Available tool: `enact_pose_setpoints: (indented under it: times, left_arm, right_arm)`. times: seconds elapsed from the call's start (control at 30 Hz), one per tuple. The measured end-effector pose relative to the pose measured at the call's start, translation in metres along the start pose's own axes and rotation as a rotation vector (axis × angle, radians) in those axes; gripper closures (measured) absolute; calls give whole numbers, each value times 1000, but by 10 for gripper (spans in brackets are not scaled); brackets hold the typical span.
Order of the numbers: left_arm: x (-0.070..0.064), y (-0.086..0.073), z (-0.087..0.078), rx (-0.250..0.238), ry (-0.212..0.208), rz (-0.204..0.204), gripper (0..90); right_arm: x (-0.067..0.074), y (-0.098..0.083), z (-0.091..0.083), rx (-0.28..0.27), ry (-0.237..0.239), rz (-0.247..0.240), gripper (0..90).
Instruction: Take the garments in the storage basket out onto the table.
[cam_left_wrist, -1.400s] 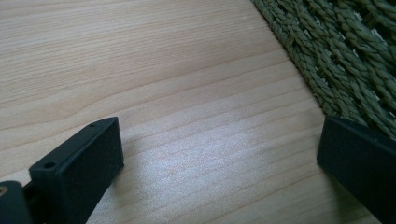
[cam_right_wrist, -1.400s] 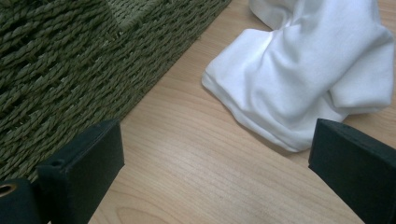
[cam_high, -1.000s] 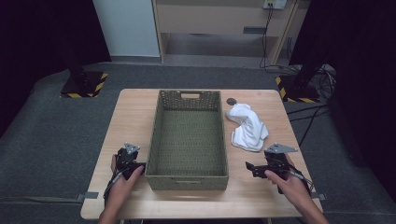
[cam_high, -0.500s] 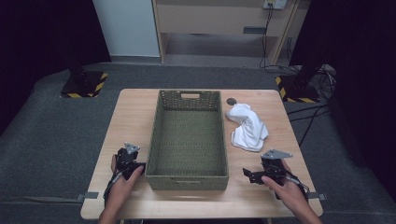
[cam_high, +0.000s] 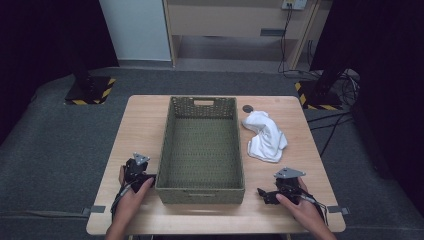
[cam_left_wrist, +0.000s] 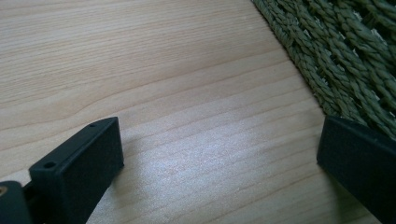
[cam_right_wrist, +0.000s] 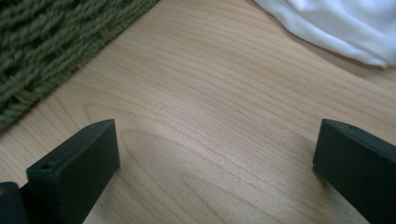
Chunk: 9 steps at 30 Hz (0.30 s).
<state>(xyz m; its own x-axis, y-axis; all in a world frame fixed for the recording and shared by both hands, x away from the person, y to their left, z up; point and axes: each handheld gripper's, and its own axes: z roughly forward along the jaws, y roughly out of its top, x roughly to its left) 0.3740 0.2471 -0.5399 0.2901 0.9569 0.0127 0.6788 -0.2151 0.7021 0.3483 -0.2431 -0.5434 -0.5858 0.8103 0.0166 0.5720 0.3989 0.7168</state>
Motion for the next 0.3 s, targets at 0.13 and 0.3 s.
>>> enact_pose_setpoints:
  times: [0.13,0.3]
  left_arm:
    - [0,0,0,0,0,0,0]
    - [0,0,0,0,0,0,0]
  right_arm:
    - [1,0,0,3,-2,-11,3]
    - [1,0,1,5,-5,-12,2]
